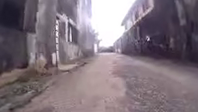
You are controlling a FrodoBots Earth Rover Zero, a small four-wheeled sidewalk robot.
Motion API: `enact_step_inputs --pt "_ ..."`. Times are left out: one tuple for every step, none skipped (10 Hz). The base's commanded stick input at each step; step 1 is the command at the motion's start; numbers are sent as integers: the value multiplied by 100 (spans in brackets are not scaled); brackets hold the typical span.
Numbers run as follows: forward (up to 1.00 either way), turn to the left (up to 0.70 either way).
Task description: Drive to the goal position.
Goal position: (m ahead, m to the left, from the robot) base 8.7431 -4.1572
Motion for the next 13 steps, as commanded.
enact_step_inputs --pt "50 0" --pt "50 0" --pt "50 0" --pt "50 0" --pt "50 0" --pt "50 0" --pt "50 0" --pt "50 0" --pt "50 0" --pt "50 0" --pt "50 0" --pt "50 0" --pt "50 0"
